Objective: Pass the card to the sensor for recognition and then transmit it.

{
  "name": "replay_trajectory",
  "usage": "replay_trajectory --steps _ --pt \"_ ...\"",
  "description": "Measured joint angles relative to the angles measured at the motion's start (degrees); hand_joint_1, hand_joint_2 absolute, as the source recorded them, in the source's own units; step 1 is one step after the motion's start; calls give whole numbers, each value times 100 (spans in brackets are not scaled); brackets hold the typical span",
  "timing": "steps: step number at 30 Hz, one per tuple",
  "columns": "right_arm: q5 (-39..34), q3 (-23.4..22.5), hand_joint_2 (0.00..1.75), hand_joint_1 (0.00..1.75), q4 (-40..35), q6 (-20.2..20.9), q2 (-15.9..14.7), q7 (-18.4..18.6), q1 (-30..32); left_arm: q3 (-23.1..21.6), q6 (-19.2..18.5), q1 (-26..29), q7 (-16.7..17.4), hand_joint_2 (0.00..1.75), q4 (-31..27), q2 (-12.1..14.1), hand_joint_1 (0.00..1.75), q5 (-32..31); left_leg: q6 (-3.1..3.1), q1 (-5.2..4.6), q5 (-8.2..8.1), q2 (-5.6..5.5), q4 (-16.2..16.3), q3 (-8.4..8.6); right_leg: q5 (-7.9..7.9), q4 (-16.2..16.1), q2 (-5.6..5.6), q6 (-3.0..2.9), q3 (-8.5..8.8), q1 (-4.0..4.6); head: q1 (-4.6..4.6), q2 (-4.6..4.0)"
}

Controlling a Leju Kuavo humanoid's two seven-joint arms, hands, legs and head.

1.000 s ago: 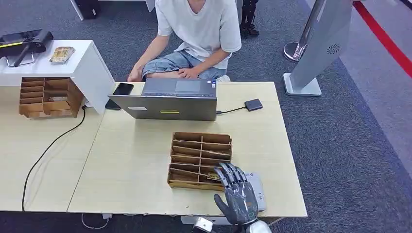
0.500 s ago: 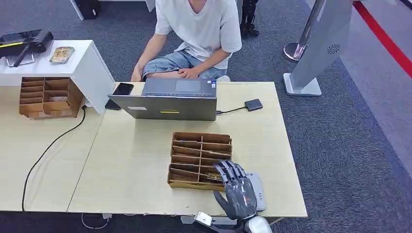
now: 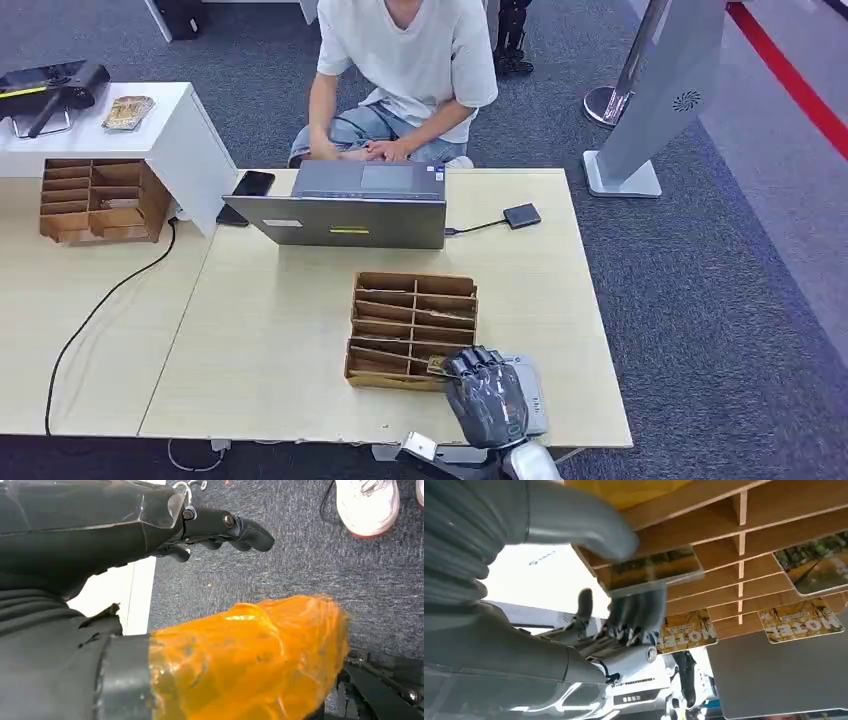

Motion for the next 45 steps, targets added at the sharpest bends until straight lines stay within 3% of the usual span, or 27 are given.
replay_trajectory --steps 22,24,35,45 --pt "-79 -13 175 161 22 0 35 -90 -75 0 0 0 -2 0 0 7 0 11 0 0 0 0 0 1 0 0 0 0 0 0 0 0" --pt "-76 -20 175 171 22 0 37 -138 -74 0 0 0 -2 0 0 7 0 22 0 0 0 0 0 1 0 0 0 0 0 0 0 0" --pt "280 -503 175 175 -652 -2 245 -811 181 -7 7 1 -2 0 0 15 0 122 0 0 0 0 0 0 0 0 0 0 -1 0 2 0" --pt "374 -1121 175 175 -1841 -2 571 -1865 634 -15 24 1 -9 0 0 17 0 216 0 0 0 0 0 0 0 0 0 0 -1 0 0 0"
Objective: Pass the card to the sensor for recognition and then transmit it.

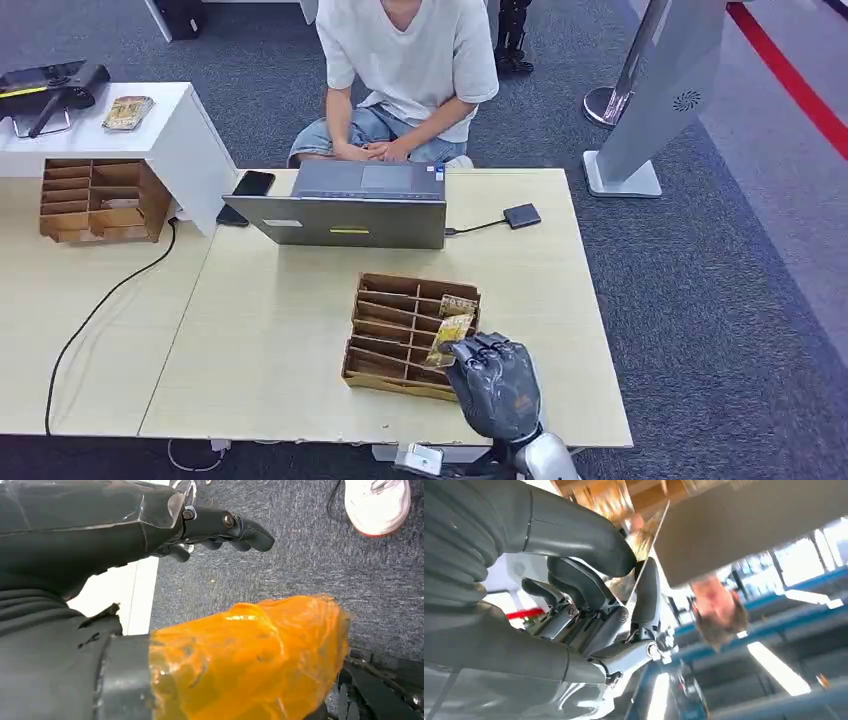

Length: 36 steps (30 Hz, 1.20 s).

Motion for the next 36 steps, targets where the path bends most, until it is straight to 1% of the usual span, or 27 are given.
replay_trajectory --steps 2,8,14,20,23,27,36 --pt "-13 -130 175 175 -226 0 94 -246 89 -15 2 0 0 0 0 0 0 15 0 0 0 0 0 0 0 0 0 0 0 0 0 0" --pt "-85 -402 175 175 -717 0 326 -682 271 -39 22 -1 0 0 0 0 0 46 0 0 0 0 0 0 0 0 0 0 0 0 0 0" --pt "-201 -583 175 175 -1023 0 498 -1067 381 -68 31 -3 0 0 0 -2 0 66 0 0 0 0 0 0 0 0 0 0 0 0 2 0" --pt "-402 -799 175 175 -1326 0 695 -1682 489 -87 35 -4 0 0 0 -2 0 77 0 0 0 0 0 0 0 0 0 0 0 0 2 0" --pt "-498 -900 175 175 -1463 2 752 -1890 531 -90 35 -4 0 0 0 0 0 77 0 0 0 0 0 0 0 0 0 0 0 0 2 0" --pt "-577 -972 175 175 -1650 2 780 -1947 567 -94 37 -5 0 0 0 -2 0 76 0 0 0 0 0 0 0 0 0 0 0 0 2 0" --pt "-752 -968 175 175 -2271 2 795 -1971 630 -105 37 -7 0 0 0 -2 0 79 0 0 0 0 0 0 0 0 0 0 0 0 2 0"
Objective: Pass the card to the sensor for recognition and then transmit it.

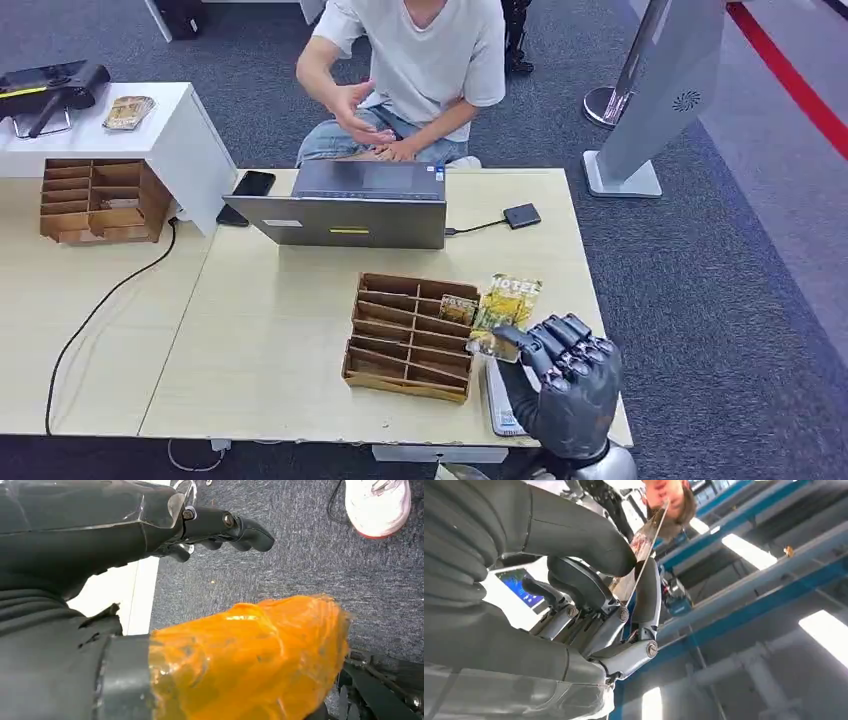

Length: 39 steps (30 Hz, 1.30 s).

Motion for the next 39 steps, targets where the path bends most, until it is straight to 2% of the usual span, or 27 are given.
replay_trajectory --steps 15,25,39 --pt "0 109 175 175 -198 2 -2 48 -17 -42 0 -5 13 0 0 0 0 -2 0 0 0 -1 0 -3 0 0 -1 0 1 0 0 0" --pt "-105 201 175 175 521 2 0 20 -399 -122 -20 -10 116 0 0 0 0 -179 0 1 0 -1 -1 -7 0 1 -3 0 4 0 0 0" --pt "-59 389 175 175 2049 2 87 1273 -2003 -129 -190 -9 186 0 0 15 0 -706 -4 2 7 -1 0 1 3 5 -2 -2 5 0 0 0"
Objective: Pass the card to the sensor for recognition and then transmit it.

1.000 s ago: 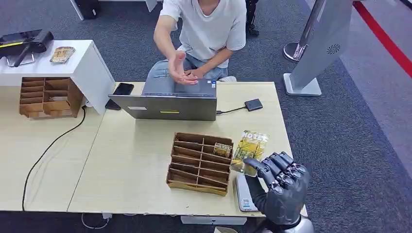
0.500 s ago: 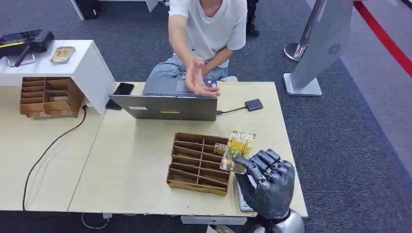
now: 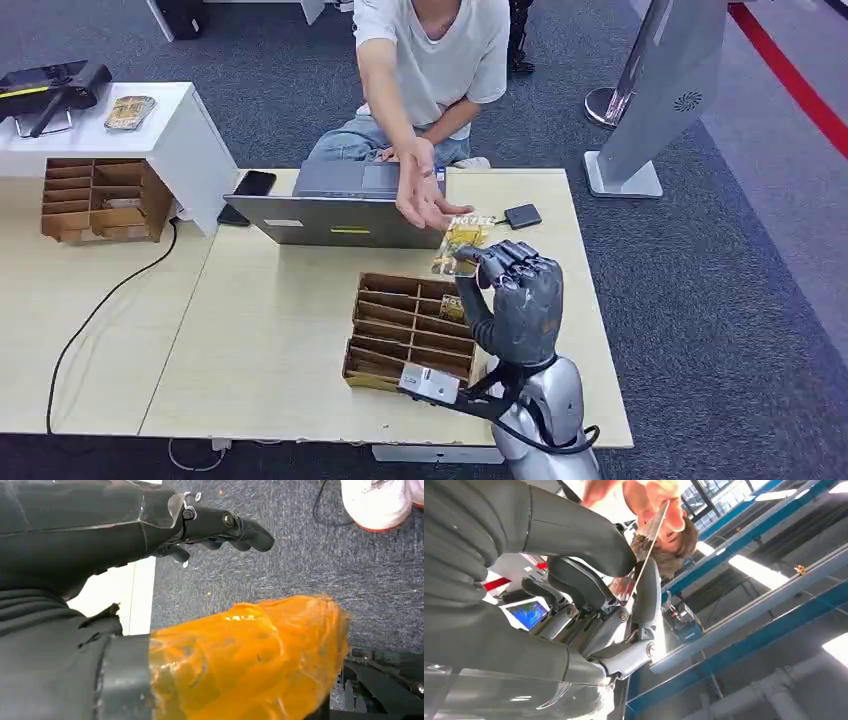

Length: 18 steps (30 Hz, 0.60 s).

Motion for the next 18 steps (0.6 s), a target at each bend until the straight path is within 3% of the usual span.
replay_trajectory --steps 3,13,15,16,17,18 --pt "87 74 175 175 352 0 66 382 -420 0 -50 -5 22 0 0 15 0 -146 -1 0 1 2 0 2 0 0 3 0 -2 0 0 0" --pt "-94 352 175 175 1261 0 87 944 -1245 -2 -37 -48 -16 0 -2 85 0 -348 -1 0 1 0 2 -3 0 -1 2 0 -4 0 2 0" --pt "-118 406 175 175 1403 0 90 990 -1325 303 -331 5 217 0 -103 60 0 -1290 -2 -2 1 1 2 0 0 -1 3 0 -4 -2 4 0" --pt "-120 424 175 175 1455 0 90 994 -1345 629 -455 42 341 0 -105 11 0 -2106 0 -8 -1 2 2 3 0 -1 4 1 -4 -4 -13 0" --pt "-120 435 175 175 1506 0 90 1009 -1364 1155 -557 93 422 0 -122 -41 0 -3312 0 -5 0 4 2 -2 0 -1 7 1 -6 -2 -7 0" --pt "-125 441 175 51 1555 0 90 1027 -1375 1740 -590 150 432 0 -144 -63 0 -4586 0 1 0 4 2 -5 0 -2 9 1 -6 -1 -6 0"
